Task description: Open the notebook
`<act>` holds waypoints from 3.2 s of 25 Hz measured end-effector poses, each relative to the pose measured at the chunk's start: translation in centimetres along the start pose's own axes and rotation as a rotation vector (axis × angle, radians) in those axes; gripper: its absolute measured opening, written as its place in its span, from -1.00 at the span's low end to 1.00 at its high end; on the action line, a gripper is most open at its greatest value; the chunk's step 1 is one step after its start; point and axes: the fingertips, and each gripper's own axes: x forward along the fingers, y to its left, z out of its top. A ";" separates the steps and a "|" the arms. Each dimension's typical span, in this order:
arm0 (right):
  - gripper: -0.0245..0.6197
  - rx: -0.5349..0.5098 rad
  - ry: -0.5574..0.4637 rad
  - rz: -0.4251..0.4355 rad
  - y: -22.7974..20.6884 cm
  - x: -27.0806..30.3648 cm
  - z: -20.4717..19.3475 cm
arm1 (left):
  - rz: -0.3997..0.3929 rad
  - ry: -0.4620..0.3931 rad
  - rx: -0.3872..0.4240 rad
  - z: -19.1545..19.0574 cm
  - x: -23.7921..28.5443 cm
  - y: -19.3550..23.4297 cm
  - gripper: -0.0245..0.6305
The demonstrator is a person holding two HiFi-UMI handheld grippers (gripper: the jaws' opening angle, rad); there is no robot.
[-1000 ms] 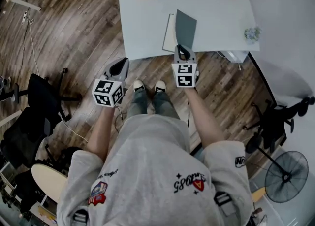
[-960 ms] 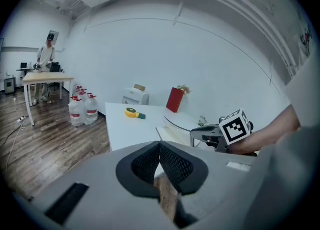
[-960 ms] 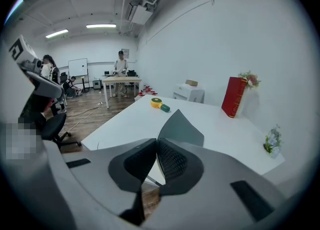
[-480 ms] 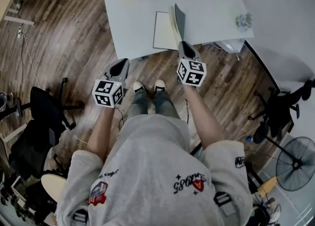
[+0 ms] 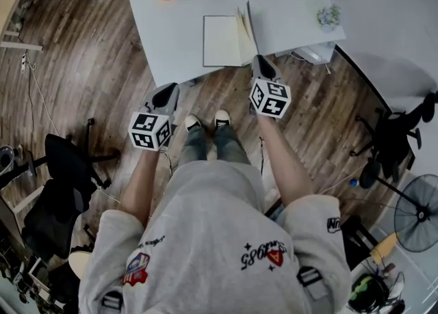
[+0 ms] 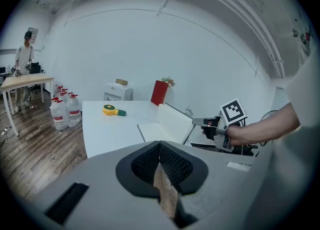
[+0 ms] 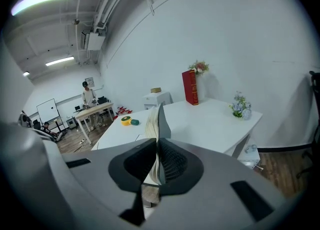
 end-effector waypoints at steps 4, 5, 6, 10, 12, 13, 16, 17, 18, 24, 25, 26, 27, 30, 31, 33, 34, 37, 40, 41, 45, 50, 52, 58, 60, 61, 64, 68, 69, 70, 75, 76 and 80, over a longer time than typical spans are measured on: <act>-0.84 0.048 -0.003 -0.041 -2.3 -0.3 -0.3 | -0.011 0.010 0.006 -0.1 0.6 -0.6 -0.91; -0.84 0.062 -0.004 -0.051 -2.9 -0.4 -0.4 | -0.013 0.013 0.008 -0.1 0.7 -0.8 -0.91; -0.85 0.071 -0.003 -0.058 -3.6 -0.5 -0.5 | -0.016 0.016 0.011 -0.1 0.7 -0.9 -0.91; -0.85 0.060 0.004 -0.072 -5.3 -0.5 -0.9 | -0.019 0.025 0.018 -0.3 1.1 -1.3 -0.91; -0.85 0.062 0.007 -0.078 -6.0 -0.4 -1.1 | -0.018 0.032 0.019 -0.4 1.4 -1.3 -0.91; -0.84 0.068 0.008 -0.082 -6.4 -0.4 -1.2 | -0.018 0.035 0.020 -0.5 1.5 -1.4 -0.91; -0.84 0.098 0.013 -0.101 -7.7 -0.1 -1.8 | -0.018 0.045 0.023 -0.7 1.8 -1.4 -0.91; -0.84 0.111 0.018 -0.107 -8.1 -0.1 -2.0 | -0.018 0.050 0.024 -0.8 1.9 -1.4 -0.91; -0.84 0.124 0.024 -0.112 -8.6 0.0 -2.3 | -0.018 0.054 0.025 -0.9 2.0 -1.5 -0.91; -0.84 0.158 0.061 -0.135 -11.7 1.1 -3.5 | -0.014 0.081 0.028 -1.3 3.0 -1.6 -0.91; -0.84 0.161 0.065 -0.138 -12.1 1.4 -3.5 | -0.014 0.084 0.028 -1.3 3.2 -1.6 -0.91; -0.84 0.166 0.067 -0.141 -12.5 1.6 -3.5 | -0.014 0.086 0.029 -1.3 3.3 -1.6 -0.91; -0.84 0.174 0.071 -0.143 -12.8 1.8 -3.5 | -0.013 0.088 0.028 -1.3 3.5 -1.6 -0.91; -0.83 0.197 0.089 -0.150 -13.8 2.4 -3.7 | -0.009 0.091 0.025 -1.1 4.0 -1.6 -0.91; -0.83 0.200 0.098 -0.152 -14.1 2.7 -3.8 | -0.007 0.091 0.023 -1.0 4.2 -1.5 -0.91; -0.83 0.202 0.118 -0.159 -14.8 3.3 -4.1 | -0.002 0.092 0.020 -0.8 4.6 -1.2 -0.91; -0.83 0.206 0.127 -0.163 -15.0 3.6 -4.3 | 0.000 0.093 0.018 -0.7 4.8 -1.1 -0.91; -0.82 0.235 0.152 -0.176 -15.7 4.4 -4.9 | 0.009 0.095 0.013 -0.7 5.0 -0.6 -0.91; -0.82 0.246 0.183 -0.184 -16.3 5.0 -5.6 | 0.021 0.096 0.005 -0.7 5.0 0.0 -0.91; -0.82 0.251 0.192 -0.183 -16.4 5.2 -5.7 | 0.025 0.097 0.003 -0.6 5.0 0.1 -0.91; -0.83 0.302 0.223 -0.170 -17.2 5.7 -6.6 | 0.034 0.099 -0.002 -0.6 5.2 0.5 -0.91; -0.79 0.361 0.263 -0.173 -18.1 6.5 -7.8 | 0.036 0.104 -0.004 -0.8 5.3 0.9 -0.91; -0.76 0.358 0.271 -0.195 -18.5 6.3 -8.2 | 0.038 0.102 -0.006 -0.7 5.2 1.0 -0.91; -0.68 0.369 0.243 -0.297 -19.8 4.0 -8.3 | 0.033 0.083 0.004 0.2 4.9 1.2 -0.91; -0.81 0.344 0.213 -0.296 -19.2 3.1 -7.5 | 0.027 0.074 0.011 0.5 4.7 1.1 -0.91; -0.88 0.336 0.200 -0.286 -18.7 2.6 -7.1 | 0.025 0.069 0.014 0.6 4.6 1.0 -0.91; -0.91 0.312 0.169 -0.247 -17.0 1.4 -5.7 | 0.016 0.051 0.025 1.5 4.4 0.8 -0.91; -0.91 0.265 0.121 -0.192 -14.8 0.0 -3.2 | -0.002 0.014 0.058 3.7 4.5 -0.1 -0.91; -0.91 0.247 0.106 -0.176 -14.3 -0.5 -2.4 | -0.009 0.004 0.066 4.3 4.6 -0.4 -0.91; -0.91 0.225 0.093 -0.161 -13.7 -0.9 -1.7 | -0.015 -0.007 0.074 4.9 4.5 -0.8 -0.91; -0.91 0.086 0.036 -0.092 -10.4 -3.4 2.2 | -0.046 -0.059 0.112 7.6 4.3 -2.7 -0.91; -0.91 0.057 0.020 -0.080 -9.7 -3.9 3.1 | -0.053 -0.069 0.119 8.1 4.3 -3.2 -0.91; -0.91 -0.044 -0.057 -0.028 -6.9 -6.2 6.8 | -0.080 -0.111 0.151 10.2 4.2 -4.9 -0.91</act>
